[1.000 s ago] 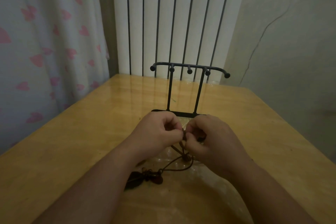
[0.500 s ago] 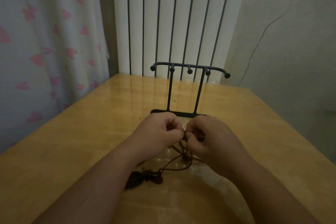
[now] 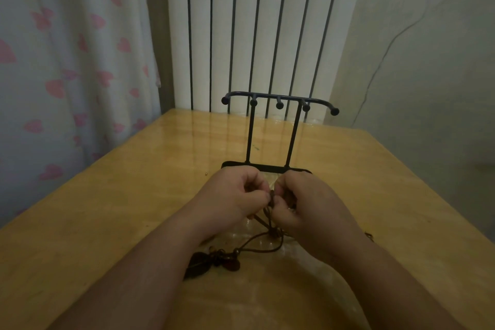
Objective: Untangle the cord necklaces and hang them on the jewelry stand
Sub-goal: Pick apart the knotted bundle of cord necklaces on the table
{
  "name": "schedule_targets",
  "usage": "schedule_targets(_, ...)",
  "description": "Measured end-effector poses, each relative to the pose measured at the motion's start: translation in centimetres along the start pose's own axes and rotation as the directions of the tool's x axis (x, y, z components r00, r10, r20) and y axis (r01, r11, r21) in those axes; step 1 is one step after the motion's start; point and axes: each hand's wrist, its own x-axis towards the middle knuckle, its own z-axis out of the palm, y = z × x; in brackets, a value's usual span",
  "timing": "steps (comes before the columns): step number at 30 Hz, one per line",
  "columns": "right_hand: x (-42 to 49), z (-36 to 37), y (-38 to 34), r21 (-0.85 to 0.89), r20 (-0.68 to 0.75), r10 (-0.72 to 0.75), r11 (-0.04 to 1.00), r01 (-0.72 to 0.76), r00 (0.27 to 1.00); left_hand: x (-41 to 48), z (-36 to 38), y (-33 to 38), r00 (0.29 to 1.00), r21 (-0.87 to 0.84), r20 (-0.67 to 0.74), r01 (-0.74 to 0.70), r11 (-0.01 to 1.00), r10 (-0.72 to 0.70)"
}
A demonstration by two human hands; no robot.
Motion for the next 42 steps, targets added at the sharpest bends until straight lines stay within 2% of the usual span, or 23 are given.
schedule_targets(4, -0.01, -0.09, 0.04, 0.016, -0.006, -0.002, 1.0, 0.003, 1.0, -0.05, 0.0, 0.18, 0.999, 0.027, -0.03, -0.011, 1.0, 0.012)
schedule_targets(12, 0.06, 0.07, -0.28, 0.037, -0.076, 0.009, 0.999, -0.006, 0.997, 0.06, 0.11, -0.03, 1.0, -0.034, -0.029, 0.008, 0.999, -0.009)
schedule_targets(21, 0.01, -0.21, -0.26, 0.011, -0.003, 0.007, 1.0, -0.007, 1.0, 0.03, 0.04, 0.15, 1.0, -0.019, -0.02, 0.006, 1.0, -0.007)
schedule_targets(29, -0.06, -0.26, -0.34, 0.007, 0.022, -0.005, 1.0, 0.005, 1.0, 0.13, -0.17, -0.1, 0.995, 0.02, 0.094, 0.011, 1.0, -0.013)
schedule_targets(34, -0.1, -0.23, -0.29, 0.003, 0.031, -0.008, 1.0, 0.008, 0.999, -0.01, -0.18, -0.15, 0.994, 0.014, 0.105, -0.007, 1.0, 0.005)
schedule_targets(42, -0.21, -0.01, -0.32, 0.023, 0.022, -0.02, 1.0, 0.019, 1.0, -0.1, 0.08, -0.03, 0.983, -0.095, 0.177, 0.057, 0.994, -0.039)
